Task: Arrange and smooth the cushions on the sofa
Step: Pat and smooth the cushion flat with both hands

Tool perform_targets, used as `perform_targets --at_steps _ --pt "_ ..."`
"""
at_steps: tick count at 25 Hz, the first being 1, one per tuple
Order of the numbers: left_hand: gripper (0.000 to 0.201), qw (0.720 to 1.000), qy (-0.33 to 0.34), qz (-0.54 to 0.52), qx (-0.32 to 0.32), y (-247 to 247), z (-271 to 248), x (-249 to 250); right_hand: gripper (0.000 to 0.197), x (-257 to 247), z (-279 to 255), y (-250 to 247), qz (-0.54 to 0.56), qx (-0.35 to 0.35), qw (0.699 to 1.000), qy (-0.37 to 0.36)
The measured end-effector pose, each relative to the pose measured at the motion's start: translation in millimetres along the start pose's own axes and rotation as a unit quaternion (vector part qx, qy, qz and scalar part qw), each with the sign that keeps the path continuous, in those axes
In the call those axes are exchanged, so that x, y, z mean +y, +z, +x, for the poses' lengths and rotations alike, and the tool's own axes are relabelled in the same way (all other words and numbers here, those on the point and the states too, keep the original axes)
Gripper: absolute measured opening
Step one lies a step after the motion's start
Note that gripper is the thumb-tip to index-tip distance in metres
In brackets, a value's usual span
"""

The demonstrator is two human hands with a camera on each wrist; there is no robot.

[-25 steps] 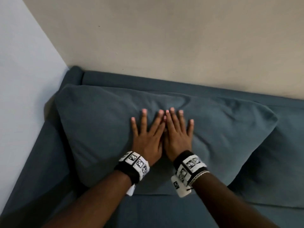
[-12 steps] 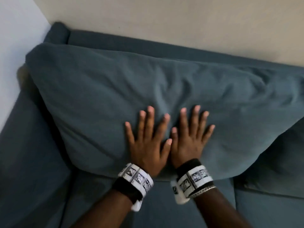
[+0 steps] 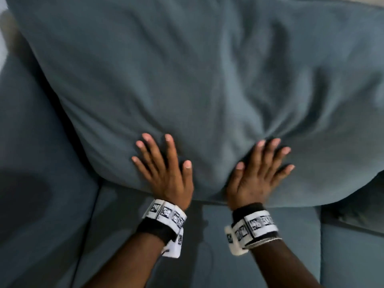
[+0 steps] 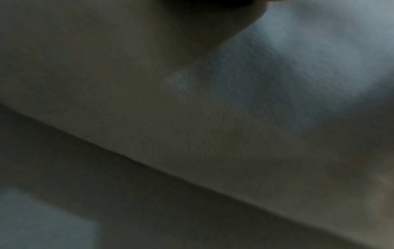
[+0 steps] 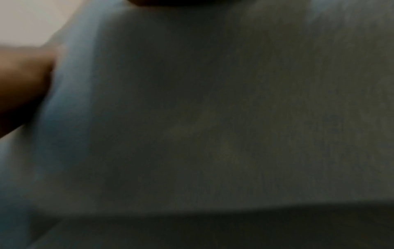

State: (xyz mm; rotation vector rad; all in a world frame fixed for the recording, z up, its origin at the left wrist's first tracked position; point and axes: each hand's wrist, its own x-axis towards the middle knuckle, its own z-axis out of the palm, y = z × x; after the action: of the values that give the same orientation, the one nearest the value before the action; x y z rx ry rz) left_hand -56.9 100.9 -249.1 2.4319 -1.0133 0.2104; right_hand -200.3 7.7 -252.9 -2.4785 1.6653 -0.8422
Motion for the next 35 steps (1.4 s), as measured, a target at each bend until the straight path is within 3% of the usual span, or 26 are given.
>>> perform_targets --at_steps 1,3,5,6,8,9,10,11,13,16,17,18,19,21,23,24,25,26,28,29,30,31,33,35 --pt "0.072 0.994 0.096 0.021 -0.037 6 -20 5 0.07 -13 -27 6 0.002 -0.05 0.994 -0.1" --pt "0.081 0.956 0.264 0.098 -0.076 16 -40 -24 0.084 1 -59 8 -0.037 -0.122 0.949 -0.289" --pt "0.087 0.944 0.284 0.154 -0.063 8 -25 -69 0.086 45 -46 -3 -0.083 -0.145 0.925 -0.34" --pt "0.086 0.959 0.23 0.158 -0.05 -4 -12 -86 0.08 67 -34 -13 -0.098 -0.14 0.938 -0.302" --pt "0.082 0.993 0.029 0.109 -0.042 -35 26 -105 0.069 96 -1 -42 -0.083 -0.122 0.98 -0.13" --pt "0.079 0.996 -0.052 0.074 -0.028 -50 50 -100 0.067 97 20 -53 -0.066 -0.099 0.991 -0.063" --pt "0.075 0.995 -0.086 0.056 -0.015 -60 75 -87 0.066 88 38 -56 -0.052 -0.081 0.995 -0.016" --pt "0.072 0.996 -0.067 0.059 -0.017 -65 94 -62 0.065 69 53 -56 -0.049 -0.065 0.997 0.019" --pt "0.068 0.994 0.065 0.078 -0.046 -64 114 1 0.061 13 77 -48 -0.027 -0.053 0.998 -0.016" --pt "0.066 0.953 0.26 0.126 -0.088 -64 132 72 0.053 -40 114 -40 -0.007 -0.075 0.972 -0.225" --pt "0.066 0.943 0.288 0.141 -0.083 -65 142 73 0.055 -37 128 -46 -0.029 -0.071 0.962 -0.262" --pt "0.069 0.949 0.268 0.151 -0.073 -67 155 63 0.06 -25 140 -53 -0.062 -0.068 0.963 -0.254" --pt "0.073 0.967 0.199 0.146 -0.065 -70 166 44 0.066 -3 150 -61 -0.091 -0.067 0.975 -0.194" --pt "0.077 0.995 -0.002 0.093 -0.02 -74 169 5 0.075 48 158 -79 -0.067 -0.032 0.997 0.03" --pt "0.073 0.988 -0.147 0.027 0.027 -71 139 -2 0.073 74 146 -85 0.019 0.042 0.971 0.235" --pt "0.071 0.985 -0.167 0.017 0.031 -64 116 11 0.07 69 132 -80 0.036 0.066 0.957 0.281" --pt "0.072 0.99 -0.14 0.018 0.011 -53 86 31 0.068 57 114 -69 0.03 0.066 0.958 0.276" --pt "0.074 0.997 -0.065 0.029 -0.033 -42 49 53 0.067 40 89 -58 0.022 0.041 0.973 0.225" --pt "0.083 0.981 0.13 0.057 -0.131 -16 -37 74 0.07 16 23 -43 0.014 -0.066 0.998 0.001" --pt "0.091 0.966 0.186 0.075 -0.164 -6 -71 69 0.074 20 -12 -39 0.002 -0.119 0.987 -0.11" --pt "0.098 0.956 0.206 0.091 -0.188 1 -96 59 0.079 41 -39 -41 -0.024 -0.168 0.969 -0.18" --pt "0.101 0.954 0.184 0.099 -0.214 3 -109 49 0.083 71 -60 -45 -0.053 -0.195 0.96 -0.193" --pt "0.099 0.955 0.1 0.117 -0.253 -5 -121 38 0.094 132 -90 -58 -0.086 -0.236 0.966 -0.053" --pt "0.098 0.959 0.047 0.126 -0.25 -17 -126 54 0.105 190 -107 -86 -0.017 -0.262 0.954 0.145"
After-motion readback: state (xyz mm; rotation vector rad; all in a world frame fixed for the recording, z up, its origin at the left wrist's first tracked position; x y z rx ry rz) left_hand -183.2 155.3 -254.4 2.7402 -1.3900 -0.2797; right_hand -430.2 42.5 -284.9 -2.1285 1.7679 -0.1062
